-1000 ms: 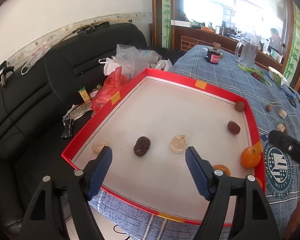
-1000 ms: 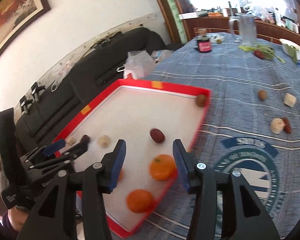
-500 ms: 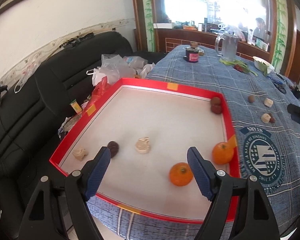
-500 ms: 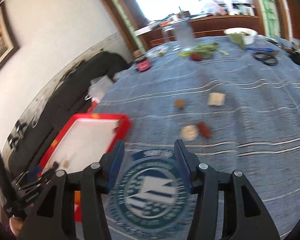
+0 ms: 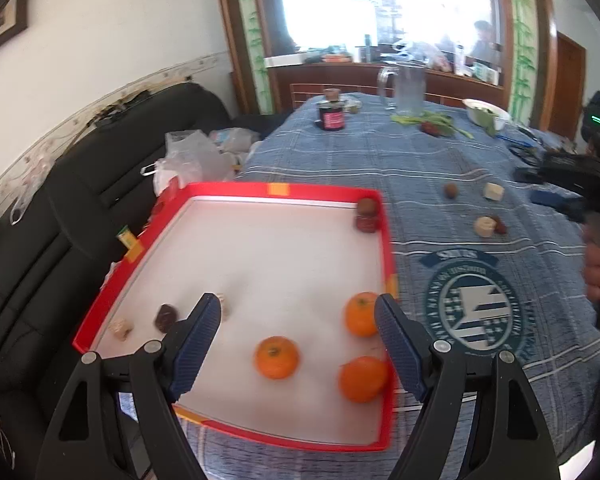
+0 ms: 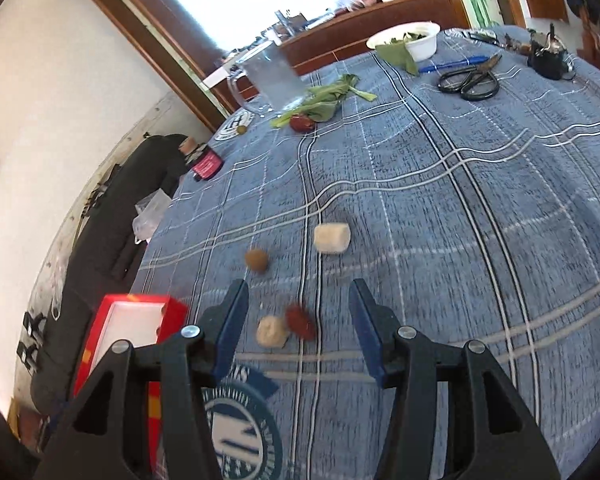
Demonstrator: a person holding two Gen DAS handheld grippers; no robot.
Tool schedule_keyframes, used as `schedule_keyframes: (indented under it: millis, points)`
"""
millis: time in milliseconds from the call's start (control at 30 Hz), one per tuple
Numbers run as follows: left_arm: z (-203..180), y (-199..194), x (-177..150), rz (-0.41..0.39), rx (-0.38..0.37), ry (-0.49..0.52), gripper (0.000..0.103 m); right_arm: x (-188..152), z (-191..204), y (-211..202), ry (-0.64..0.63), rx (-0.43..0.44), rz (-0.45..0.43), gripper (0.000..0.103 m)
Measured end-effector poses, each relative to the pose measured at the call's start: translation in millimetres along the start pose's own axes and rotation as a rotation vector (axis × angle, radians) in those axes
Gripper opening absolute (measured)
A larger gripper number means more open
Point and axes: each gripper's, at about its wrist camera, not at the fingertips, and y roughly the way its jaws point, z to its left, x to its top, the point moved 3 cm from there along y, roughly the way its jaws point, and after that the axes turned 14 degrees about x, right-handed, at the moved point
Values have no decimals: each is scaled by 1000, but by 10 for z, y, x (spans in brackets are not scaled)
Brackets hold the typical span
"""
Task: Organize fruits
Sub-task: 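Withdraw both grippers from the tray toward the remaining food, then grasp a square pastry cube with the right gripper while the left gripper grasps a round cookie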
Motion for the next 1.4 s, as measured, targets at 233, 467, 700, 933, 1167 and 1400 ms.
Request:
schedule_keyframes:
  millis: [233,467,700,933,1167,1400]
  points:
    - [-278,-149,165,-47,-35,57,79,230,-152,378,58,-93,22,54]
    - [-665,-79,316,-50,-69,111,79,242,-281,638,22,-181,79,53]
    - [-1137,143,356,-9,-89,181,79,232,-224,682,-55,-215,101,42]
    - [-1559,315,407,18,-115,254,79,233,-232,681,-50,-172,123,30]
    - [-1898,466,444,62,-177,303,79,420,-535,395,117,-90,42,30]
    - [-2074,628,490,95,-180,303,70,466,-580,349,155,-66,29,30]
